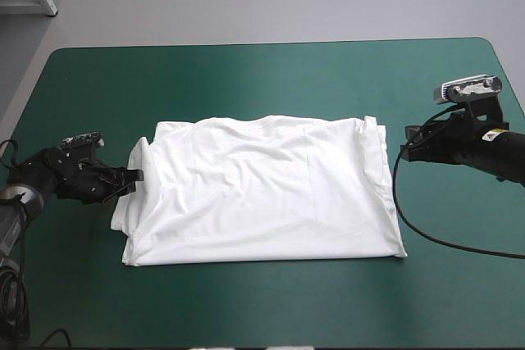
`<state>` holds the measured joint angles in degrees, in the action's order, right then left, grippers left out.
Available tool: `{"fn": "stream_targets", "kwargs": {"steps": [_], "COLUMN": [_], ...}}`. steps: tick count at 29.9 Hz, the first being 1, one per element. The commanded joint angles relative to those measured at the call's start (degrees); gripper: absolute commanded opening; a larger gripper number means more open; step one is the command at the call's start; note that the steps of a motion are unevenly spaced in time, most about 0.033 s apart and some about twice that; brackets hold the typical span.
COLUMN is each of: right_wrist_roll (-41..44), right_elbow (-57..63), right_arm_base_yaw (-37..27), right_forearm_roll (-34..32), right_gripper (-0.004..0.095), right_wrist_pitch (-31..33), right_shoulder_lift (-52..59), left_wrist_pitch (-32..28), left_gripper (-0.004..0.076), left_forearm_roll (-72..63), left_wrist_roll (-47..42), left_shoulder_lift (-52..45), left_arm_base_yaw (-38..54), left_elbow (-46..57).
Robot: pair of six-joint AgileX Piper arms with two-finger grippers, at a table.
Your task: Fold the cloth
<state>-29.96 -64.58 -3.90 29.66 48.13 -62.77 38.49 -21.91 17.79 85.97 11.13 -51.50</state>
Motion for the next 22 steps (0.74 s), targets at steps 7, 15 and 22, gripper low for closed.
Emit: {"fn": "stream_targets", "kwargs": {"steps": [7,15,22], "right_wrist_roll": [-0.6,-0.4,-0.4], "right_elbow": [-2.0,-2.0,-2.0], "right_arm_base_yaw": [-0.3,-0.3,-0.3], "right_forearm_roll": [2.3,2.3,2.3], "right_gripper": [0.0414,0.0413,0.0413], "right_wrist_pitch": [-2.5,-2.3,-2.2], "right_shoulder_lift": [0.9,0.9,0.9], "left_wrist_pitch": [-0.8,-4.0,-3.8], "left_gripper": [0.0274,0.0022,0.0022], "left_forearm_roll": [-1.7,-1.2,-1.2], "left_wrist_roll": [3.5,3.3,3.6], "left_shoulder_lift": [2.9,3.7,0.0], "left_arm_base_yaw": [-1.9,-2.1,-2.1], "left_elbow": [-1.6,-1.6,-1.7]}}
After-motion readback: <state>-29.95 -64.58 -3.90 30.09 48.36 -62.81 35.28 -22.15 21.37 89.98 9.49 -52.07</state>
